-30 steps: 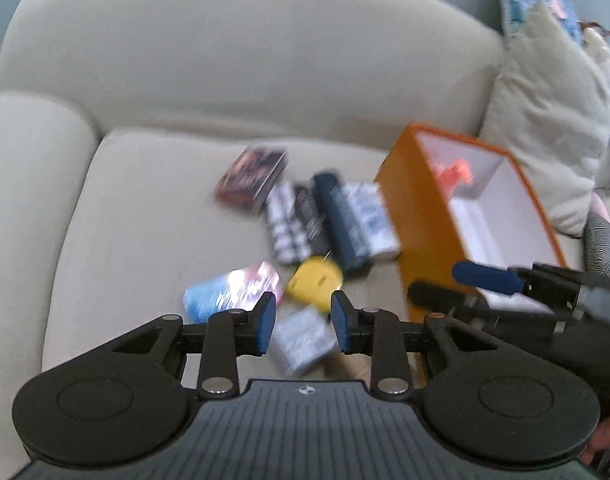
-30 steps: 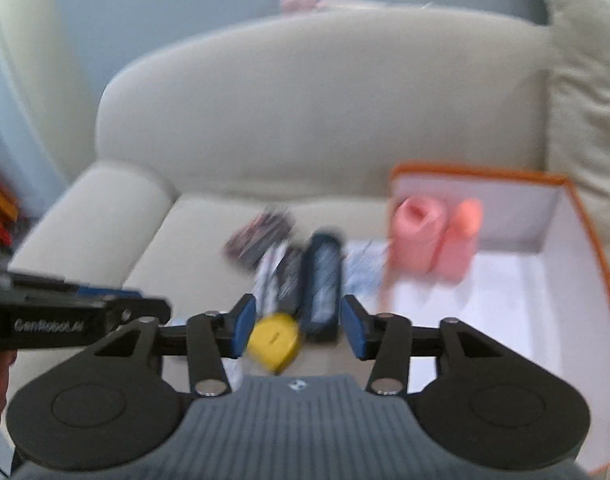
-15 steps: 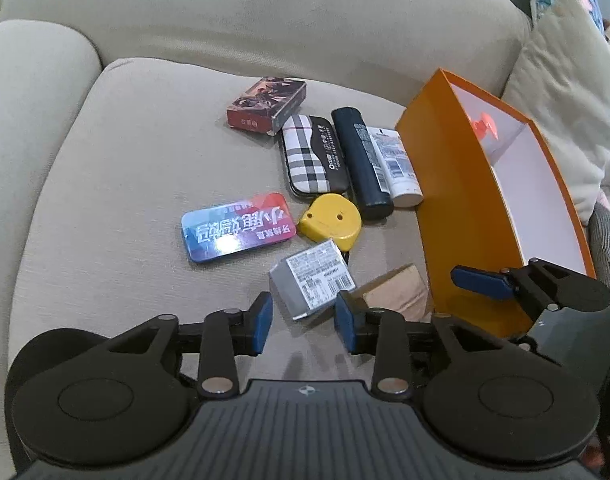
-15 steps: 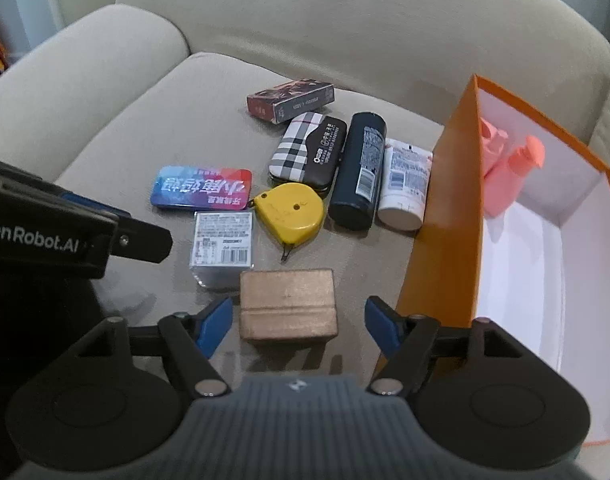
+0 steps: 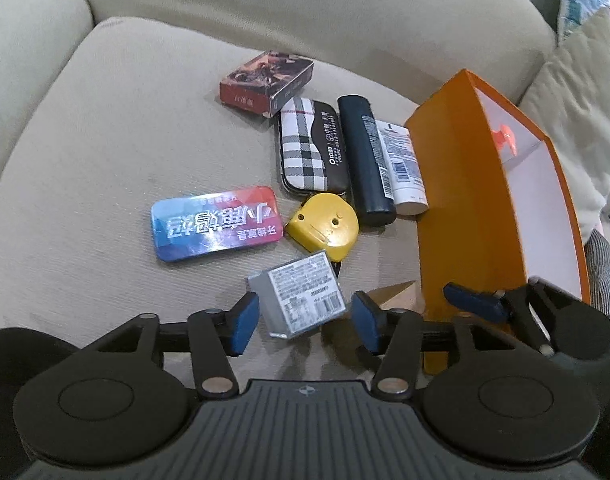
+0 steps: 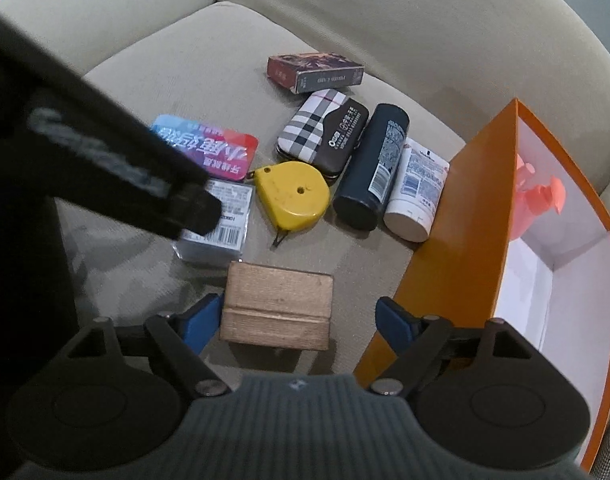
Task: Organize rigid objects
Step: 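Grasp the brown cardboard cube with the right tool while the left tool approaches the clear box, then close the left tool on the clear labeled plastic box and lift it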
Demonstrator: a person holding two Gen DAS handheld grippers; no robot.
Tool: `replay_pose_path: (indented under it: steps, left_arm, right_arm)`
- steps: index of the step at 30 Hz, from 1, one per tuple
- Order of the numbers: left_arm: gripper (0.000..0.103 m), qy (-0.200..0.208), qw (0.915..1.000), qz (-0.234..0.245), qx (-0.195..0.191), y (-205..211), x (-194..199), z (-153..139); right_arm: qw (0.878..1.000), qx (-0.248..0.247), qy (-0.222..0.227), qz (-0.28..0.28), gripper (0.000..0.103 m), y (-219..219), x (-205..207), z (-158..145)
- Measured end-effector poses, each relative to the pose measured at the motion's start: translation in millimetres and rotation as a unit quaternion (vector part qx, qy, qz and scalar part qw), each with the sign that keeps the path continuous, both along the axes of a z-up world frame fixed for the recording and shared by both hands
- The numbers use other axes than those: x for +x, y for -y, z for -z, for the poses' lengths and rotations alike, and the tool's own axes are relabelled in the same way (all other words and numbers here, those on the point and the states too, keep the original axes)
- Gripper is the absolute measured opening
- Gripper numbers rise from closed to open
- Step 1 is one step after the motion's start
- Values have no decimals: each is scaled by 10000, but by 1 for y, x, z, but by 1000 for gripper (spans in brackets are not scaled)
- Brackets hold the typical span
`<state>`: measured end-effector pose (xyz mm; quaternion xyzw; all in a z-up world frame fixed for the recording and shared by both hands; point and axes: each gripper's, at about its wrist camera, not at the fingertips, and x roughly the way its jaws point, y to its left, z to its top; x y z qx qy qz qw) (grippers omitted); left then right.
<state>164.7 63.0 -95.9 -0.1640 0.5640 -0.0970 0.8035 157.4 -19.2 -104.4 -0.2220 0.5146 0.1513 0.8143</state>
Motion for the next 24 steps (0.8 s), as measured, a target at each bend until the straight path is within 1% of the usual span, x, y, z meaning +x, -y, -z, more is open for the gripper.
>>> replay_pose_path:
  steps: [1, 2, 4, 8, 13, 15, 16, 17, 19, 22, 24]
  left_arm:
    - [68, -32, 10000, -55, -4, 2, 3, 1]
    - [68, -73, 9999, -94, 0, 4, 6, 3]
    - [69, -205, 9997, -110, 65, 10, 13, 6]
    - [72, -386, 9982, -44, 456, 25, 21, 11]
    - [73, -548, 9949, -33, 846, 35, 27, 20]
    - [70, -645, 9936, 7, 924, 37, 28, 27]
    - [70, -696, 9933, 11, 921, 37, 28, 31]
    - [66, -716, 9937, -6, 862, 35, 27, 34]
    - [63, -647, 9949, 13, 769, 31, 23, 33]
    - [60, -527, 9937, 226, 961, 28, 19, 30]
    - [60, -515, 9930, 325, 1010, 21, 16, 29]
  right_arm:
    - [10000, 71, -12, -48, 59, 1, 1, -2]
    - [10000, 27, -7, -34, 58, 1, 2, -3]
    - [10000, 25, -37, -43, 58, 2, 5, -2]
    - [10000, 75, -58, 0, 59, 3, 9, -1]
    - [9999, 120, -17, -43, 60, 5, 10, -1]
    - [9999, 139, -6, -58, 60, 5, 10, -2]
    - [9999, 156, 6, -63, 60, 6, 9, -2]
    - [9998, 171, 18, -74, 60, 6, 9, -2]
    - [9998, 182, 36, -102, 60, 6, 7, -4]
    - [9995, 262, 39, -158, 59, 8, 5, -6]
    - [9992, 331, 19, -201, 60, 10, 4, -7]
